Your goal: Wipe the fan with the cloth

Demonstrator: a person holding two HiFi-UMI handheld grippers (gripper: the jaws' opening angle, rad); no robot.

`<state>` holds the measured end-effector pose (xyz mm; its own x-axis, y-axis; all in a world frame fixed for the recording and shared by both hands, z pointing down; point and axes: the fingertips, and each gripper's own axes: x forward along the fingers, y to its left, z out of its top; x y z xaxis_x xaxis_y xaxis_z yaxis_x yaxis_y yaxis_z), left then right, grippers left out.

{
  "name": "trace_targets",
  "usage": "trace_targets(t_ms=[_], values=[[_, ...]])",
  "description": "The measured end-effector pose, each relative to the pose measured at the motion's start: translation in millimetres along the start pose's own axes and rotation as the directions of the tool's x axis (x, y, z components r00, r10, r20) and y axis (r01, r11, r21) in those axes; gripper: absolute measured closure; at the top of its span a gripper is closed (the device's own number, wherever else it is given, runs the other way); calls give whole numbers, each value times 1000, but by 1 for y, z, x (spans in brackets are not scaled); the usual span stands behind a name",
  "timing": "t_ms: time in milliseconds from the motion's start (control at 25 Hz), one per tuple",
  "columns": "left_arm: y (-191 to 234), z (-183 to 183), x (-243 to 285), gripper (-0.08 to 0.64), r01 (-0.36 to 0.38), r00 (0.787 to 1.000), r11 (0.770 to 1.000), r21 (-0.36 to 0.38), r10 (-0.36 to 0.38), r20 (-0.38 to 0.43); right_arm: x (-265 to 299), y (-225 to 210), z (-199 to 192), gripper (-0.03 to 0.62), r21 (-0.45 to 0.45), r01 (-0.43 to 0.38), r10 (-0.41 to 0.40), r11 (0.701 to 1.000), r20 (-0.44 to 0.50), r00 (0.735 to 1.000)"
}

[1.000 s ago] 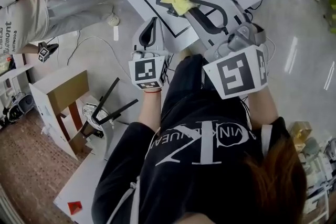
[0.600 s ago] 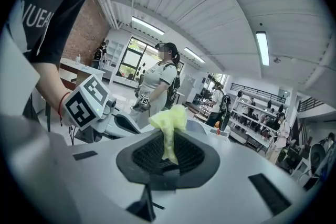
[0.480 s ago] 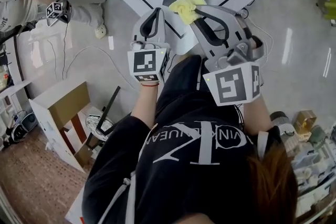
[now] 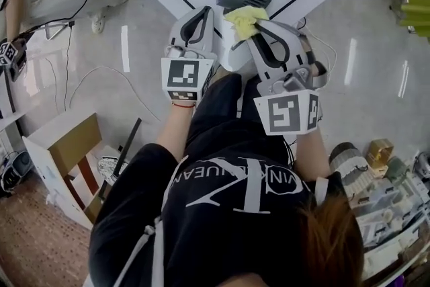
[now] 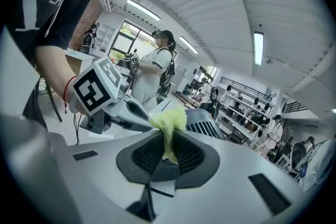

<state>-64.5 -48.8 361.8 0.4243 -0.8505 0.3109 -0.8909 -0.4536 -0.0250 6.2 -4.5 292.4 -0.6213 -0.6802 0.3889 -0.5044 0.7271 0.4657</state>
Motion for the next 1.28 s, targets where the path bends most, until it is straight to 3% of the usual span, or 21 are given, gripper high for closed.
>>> trace_targets(t_ms=[320, 640, 760, 1080, 1200, 1280], values=[[18, -3, -18, 549, -10, 1000, 1000, -1, 10, 12, 7, 20, -13, 542, 54, 0, 3, 999, -54, 999], [41, 13, -14, 549, -62, 998, 998, -11, 62, 30, -6, -28, 25, 543, 245, -25, -4, 969, 120, 993], [49, 21, -2, 549, -87, 996, 996, -18, 88, 30, -4, -58, 38, 543, 253, -40, -1, 967, 162, 987], [77, 44, 34, 549, -184, 982, 982, -33, 185, 24, 43, -131, 36, 543, 281, -149, 97, 948, 191, 977], [89, 42, 45, 549, -222, 975, 974, -39, 223, 6, 69, -148, 27, 543, 322, -209, 159, 923, 175, 972], [97, 36, 51, 549, -253, 968, 966, -56, 252, -15, 88, -154, 21, 543, 374, -257, 207, 891, 168, 964]])
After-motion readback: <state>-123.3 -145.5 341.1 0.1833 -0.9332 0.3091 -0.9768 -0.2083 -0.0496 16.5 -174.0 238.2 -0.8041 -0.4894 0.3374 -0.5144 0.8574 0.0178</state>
